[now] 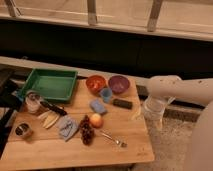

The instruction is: Wipe table surface with towel

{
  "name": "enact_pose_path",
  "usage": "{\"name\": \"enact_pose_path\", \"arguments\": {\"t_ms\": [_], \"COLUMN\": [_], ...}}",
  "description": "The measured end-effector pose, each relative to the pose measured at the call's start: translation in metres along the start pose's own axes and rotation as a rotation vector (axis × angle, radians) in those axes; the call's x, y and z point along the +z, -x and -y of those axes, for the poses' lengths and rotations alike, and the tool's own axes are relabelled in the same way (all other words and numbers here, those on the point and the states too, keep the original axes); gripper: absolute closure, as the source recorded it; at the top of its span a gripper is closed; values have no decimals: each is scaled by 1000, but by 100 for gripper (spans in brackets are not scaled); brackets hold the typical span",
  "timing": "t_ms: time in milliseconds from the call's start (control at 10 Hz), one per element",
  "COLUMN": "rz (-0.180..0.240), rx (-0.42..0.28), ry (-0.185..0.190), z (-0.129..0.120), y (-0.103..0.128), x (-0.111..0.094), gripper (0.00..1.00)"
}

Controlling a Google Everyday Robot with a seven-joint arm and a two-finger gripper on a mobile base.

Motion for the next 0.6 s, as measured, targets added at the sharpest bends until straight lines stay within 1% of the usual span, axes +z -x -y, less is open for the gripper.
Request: {"name": "enact_pose_path", "arguments": {"t_ms": [200, 400, 500, 600], "rz": [-6, -13, -13, -12], "rx": [-47, -105, -145, -197], "ry": [26, 54, 73, 94], "z": [-12, -42, -67, -99], "y": [-5, -12, -17, -24], "x": [-3, -5, -8, -12], "gripper": [20, 20, 20, 20]}}
